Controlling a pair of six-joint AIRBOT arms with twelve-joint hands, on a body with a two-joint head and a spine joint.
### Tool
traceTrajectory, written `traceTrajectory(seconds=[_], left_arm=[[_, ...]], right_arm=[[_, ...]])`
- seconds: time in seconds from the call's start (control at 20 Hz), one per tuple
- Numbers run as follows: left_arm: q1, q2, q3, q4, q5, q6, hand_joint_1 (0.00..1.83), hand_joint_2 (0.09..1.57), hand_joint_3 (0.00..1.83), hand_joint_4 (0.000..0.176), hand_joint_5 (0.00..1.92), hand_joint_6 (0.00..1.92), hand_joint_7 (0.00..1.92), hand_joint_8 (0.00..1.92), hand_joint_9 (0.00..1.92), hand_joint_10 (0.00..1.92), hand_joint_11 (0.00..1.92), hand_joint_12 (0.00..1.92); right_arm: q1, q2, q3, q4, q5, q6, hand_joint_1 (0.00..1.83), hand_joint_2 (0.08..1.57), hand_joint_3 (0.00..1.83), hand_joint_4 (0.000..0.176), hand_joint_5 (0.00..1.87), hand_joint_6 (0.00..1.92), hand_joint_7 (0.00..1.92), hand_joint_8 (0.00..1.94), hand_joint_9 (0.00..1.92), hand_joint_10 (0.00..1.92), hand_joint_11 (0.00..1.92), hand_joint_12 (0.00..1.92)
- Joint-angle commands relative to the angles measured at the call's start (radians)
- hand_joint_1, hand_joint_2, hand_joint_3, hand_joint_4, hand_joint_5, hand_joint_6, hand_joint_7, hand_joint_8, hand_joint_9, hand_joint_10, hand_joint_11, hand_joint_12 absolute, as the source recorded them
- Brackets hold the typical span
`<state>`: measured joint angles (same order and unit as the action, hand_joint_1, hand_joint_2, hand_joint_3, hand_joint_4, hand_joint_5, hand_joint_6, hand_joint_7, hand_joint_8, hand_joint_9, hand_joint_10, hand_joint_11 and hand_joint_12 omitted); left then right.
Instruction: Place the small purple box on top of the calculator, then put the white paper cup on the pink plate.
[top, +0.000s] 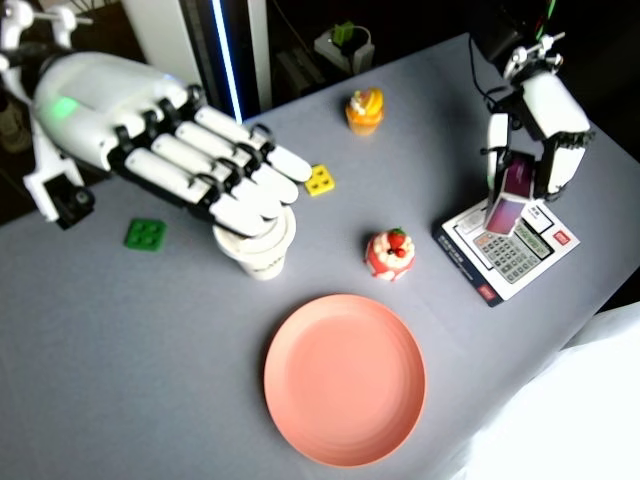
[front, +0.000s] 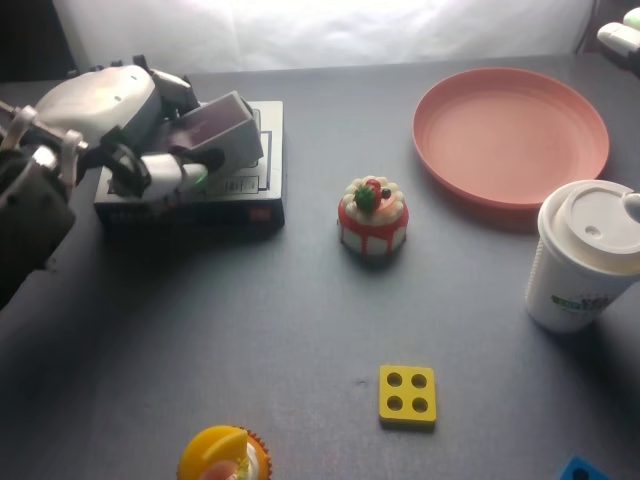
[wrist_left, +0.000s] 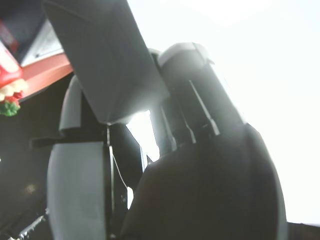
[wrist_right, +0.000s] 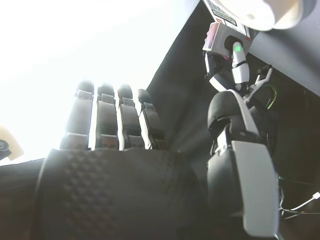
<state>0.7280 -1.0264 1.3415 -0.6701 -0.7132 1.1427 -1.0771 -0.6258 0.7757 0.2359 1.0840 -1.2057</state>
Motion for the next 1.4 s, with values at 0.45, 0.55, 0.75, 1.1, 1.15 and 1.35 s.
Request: traceTrajectory(seconds=[0.45, 0.55, 0.75, 1.1, 1.15, 1.35], left_arm=[[-0.059, -0.014, 0.018, -0.029, -0.017, 0.117, 0.89, 1.12, 0.00, 0.057, 0.12, 0.03, 0.03, 0.03, 0.02, 0.07, 0.00, 0.75], [-0.059, -0.005, 0.001, -0.010, -0.038, 0.116, 0.72, 1.09, 0.00, 0.106, 0.03, 0.00, 0.00, 0.00, 0.00, 0.00, 0.00, 0.36], [-0.058, 0.038, -0.065, 0.091, -0.138, 0.066, 0.66, 1.07, 0.00, 0.133, 0.00, 0.00, 0.00, 0.00, 0.00, 0.00, 0.00, 0.03], [0.038, 0.145, -0.218, 0.282, -0.397, -0.046, 0.58, 1.13, 0.03, 0.118, 0.00, 0.00, 0.00, 0.00, 0.00, 0.00, 0.00, 0.00], [0.055, 0.157, -0.237, 0.304, -0.432, -0.056, 0.57, 1.16, 0.04, 0.108, 0.00, 0.00, 0.00, 0.00, 0.00, 0.00, 0.00, 0.00], [0.100, 0.187, -0.290, 0.368, -0.521, -0.071, 0.54, 1.20, 0.04, 0.115, 0.00, 0.00, 0.00, 0.00, 0.00, 0.00, 0.00, 0.00]], right_arm=[[0.006, -0.007, 0.009, 0.003, 0.117, -0.001, 0.35, 1.25, 0.00, 0.000, 0.00, 0.00, 0.00, 0.00, 0.00, 0.00, 0.00, 0.00], [0.006, -0.007, 0.009, 0.003, 0.118, 0.004, 0.37, 1.25, 0.00, 0.000, 0.00, 0.00, 0.00, 0.00, 0.00, 0.00, 0.00, 0.00], [0.003, -0.006, 0.009, -0.005, 0.118, 0.032, 0.45, 1.22, 0.00, 0.000, 0.00, 0.00, 0.00, 0.00, 0.00, 0.00, 0.00, 0.00], [-0.016, -0.010, 0.041, -0.076, 0.114, 0.216, 0.50, 1.10, 0.00, 0.000, 0.00, 0.00, 0.00, 0.00, 0.00, 0.00, 0.02, 0.01], [-0.017, -0.015, 0.045, -0.088, 0.103, 0.233, 0.52, 1.08, 0.00, 0.000, 0.00, 0.00, 0.00, 0.00, 0.00, 0.00, 0.02, 0.01], [-0.013, -0.051, 0.074, -0.115, 0.038, 0.286, 0.54, 0.96, 0.03, 0.021, 0.00, 0.00, 0.00, 0.00, 0.00, 0.00, 0.00, 0.49]])
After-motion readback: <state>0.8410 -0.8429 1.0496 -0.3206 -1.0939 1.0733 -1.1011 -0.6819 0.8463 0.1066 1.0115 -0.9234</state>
